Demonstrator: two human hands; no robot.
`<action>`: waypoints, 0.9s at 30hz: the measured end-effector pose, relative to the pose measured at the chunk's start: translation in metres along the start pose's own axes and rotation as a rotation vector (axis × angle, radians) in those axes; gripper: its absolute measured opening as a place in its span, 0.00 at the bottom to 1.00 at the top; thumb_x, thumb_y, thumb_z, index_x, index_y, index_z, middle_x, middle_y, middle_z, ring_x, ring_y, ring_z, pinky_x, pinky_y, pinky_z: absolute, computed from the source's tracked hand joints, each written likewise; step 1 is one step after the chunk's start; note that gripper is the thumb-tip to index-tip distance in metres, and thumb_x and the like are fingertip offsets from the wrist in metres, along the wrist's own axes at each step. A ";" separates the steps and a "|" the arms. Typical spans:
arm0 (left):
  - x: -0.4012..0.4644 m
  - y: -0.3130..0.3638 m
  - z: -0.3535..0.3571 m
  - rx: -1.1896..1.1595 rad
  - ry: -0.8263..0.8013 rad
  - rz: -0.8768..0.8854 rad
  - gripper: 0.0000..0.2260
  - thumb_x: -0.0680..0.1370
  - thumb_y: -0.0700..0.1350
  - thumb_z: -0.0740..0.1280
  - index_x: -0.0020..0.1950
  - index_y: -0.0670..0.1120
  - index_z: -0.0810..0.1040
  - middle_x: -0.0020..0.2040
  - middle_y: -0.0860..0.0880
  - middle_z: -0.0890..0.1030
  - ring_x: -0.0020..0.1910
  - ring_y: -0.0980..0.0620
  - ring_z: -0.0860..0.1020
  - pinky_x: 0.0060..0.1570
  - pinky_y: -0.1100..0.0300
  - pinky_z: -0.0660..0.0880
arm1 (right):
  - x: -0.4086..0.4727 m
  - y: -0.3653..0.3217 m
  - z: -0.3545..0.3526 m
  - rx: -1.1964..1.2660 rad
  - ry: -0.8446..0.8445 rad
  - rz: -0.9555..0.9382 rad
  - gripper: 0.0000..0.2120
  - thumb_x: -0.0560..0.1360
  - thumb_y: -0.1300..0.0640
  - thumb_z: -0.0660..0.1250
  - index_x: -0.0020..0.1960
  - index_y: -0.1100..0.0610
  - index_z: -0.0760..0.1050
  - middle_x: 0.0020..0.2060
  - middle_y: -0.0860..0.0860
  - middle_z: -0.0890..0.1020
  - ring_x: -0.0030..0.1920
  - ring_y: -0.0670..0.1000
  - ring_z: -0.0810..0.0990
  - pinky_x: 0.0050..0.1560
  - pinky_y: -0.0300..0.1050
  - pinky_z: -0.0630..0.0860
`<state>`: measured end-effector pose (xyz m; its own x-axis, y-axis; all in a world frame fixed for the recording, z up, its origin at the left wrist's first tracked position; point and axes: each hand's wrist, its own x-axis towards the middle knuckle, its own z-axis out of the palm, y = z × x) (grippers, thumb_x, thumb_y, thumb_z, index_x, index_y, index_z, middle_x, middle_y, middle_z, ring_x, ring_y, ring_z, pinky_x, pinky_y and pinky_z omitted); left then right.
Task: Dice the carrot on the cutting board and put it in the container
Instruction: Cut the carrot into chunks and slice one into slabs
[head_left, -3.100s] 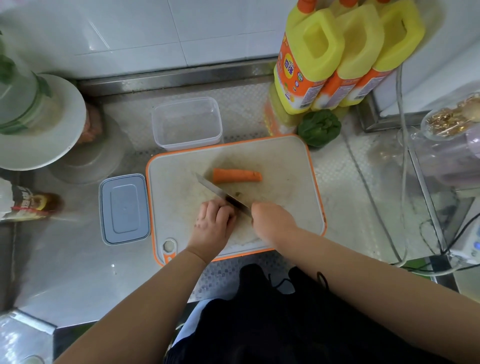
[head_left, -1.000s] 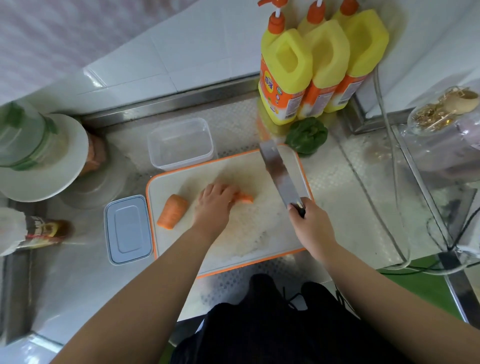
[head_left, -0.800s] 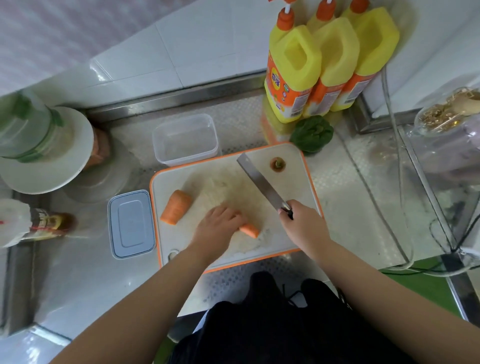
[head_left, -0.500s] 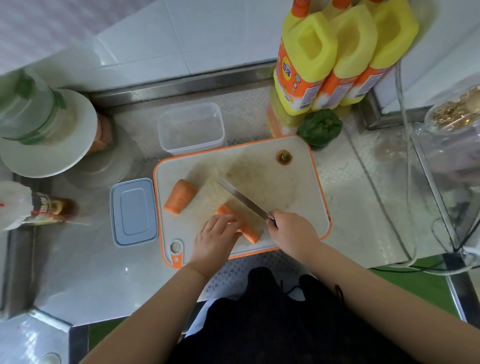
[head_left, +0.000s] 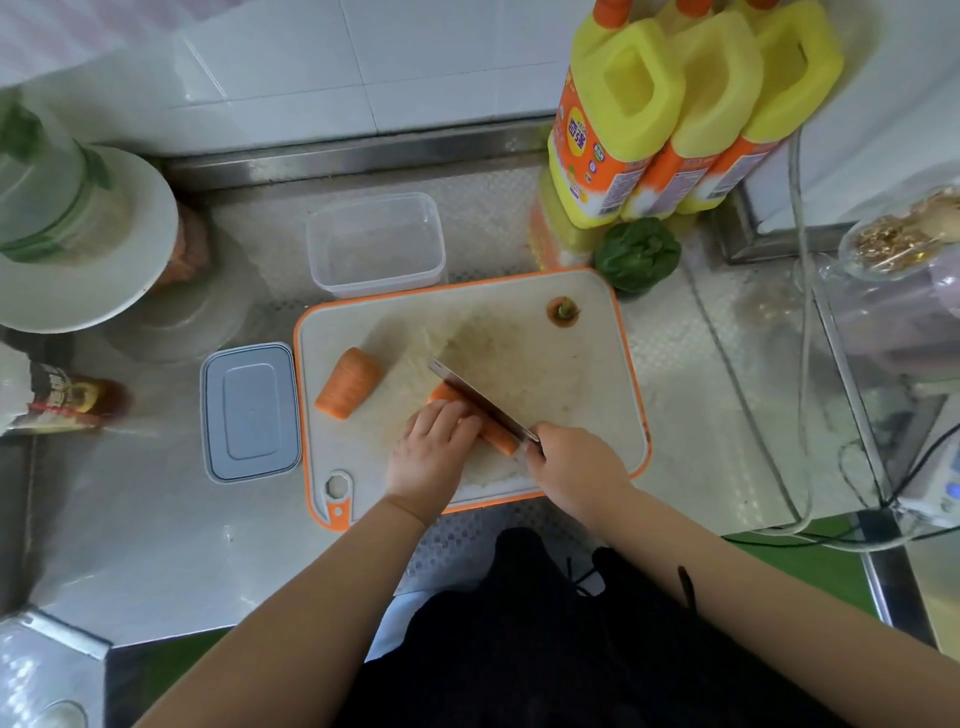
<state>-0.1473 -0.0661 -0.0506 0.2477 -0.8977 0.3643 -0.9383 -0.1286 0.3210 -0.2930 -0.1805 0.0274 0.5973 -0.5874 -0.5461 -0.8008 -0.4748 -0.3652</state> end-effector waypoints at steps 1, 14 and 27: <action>0.000 -0.001 0.001 -0.008 0.003 0.006 0.15 0.66 0.33 0.75 0.49 0.44 0.77 0.53 0.49 0.72 0.53 0.46 0.72 0.56 0.55 0.69 | 0.002 0.000 -0.002 -0.007 -0.009 0.001 0.11 0.81 0.52 0.56 0.47 0.58 0.72 0.36 0.53 0.76 0.40 0.56 0.77 0.38 0.47 0.70; -0.001 0.003 0.007 -0.190 0.030 -0.185 0.07 0.77 0.42 0.65 0.46 0.41 0.82 0.47 0.45 0.81 0.50 0.45 0.75 0.52 0.53 0.75 | -0.010 -0.010 -0.006 -0.059 -0.016 -0.031 0.10 0.81 0.54 0.54 0.52 0.58 0.72 0.41 0.56 0.80 0.44 0.59 0.79 0.36 0.48 0.67; -0.001 0.001 0.016 -0.206 0.004 -0.212 0.09 0.77 0.43 0.65 0.48 0.39 0.81 0.48 0.44 0.80 0.49 0.41 0.75 0.52 0.49 0.74 | -0.014 -0.011 -0.001 -0.139 -0.005 -0.002 0.05 0.79 0.62 0.56 0.52 0.58 0.70 0.35 0.51 0.73 0.38 0.55 0.76 0.36 0.46 0.65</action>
<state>-0.1528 -0.0718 -0.0649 0.4341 -0.8584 0.2734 -0.7968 -0.2243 0.5611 -0.2922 -0.1679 0.0395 0.5987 -0.5833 -0.5489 -0.7853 -0.5623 -0.2590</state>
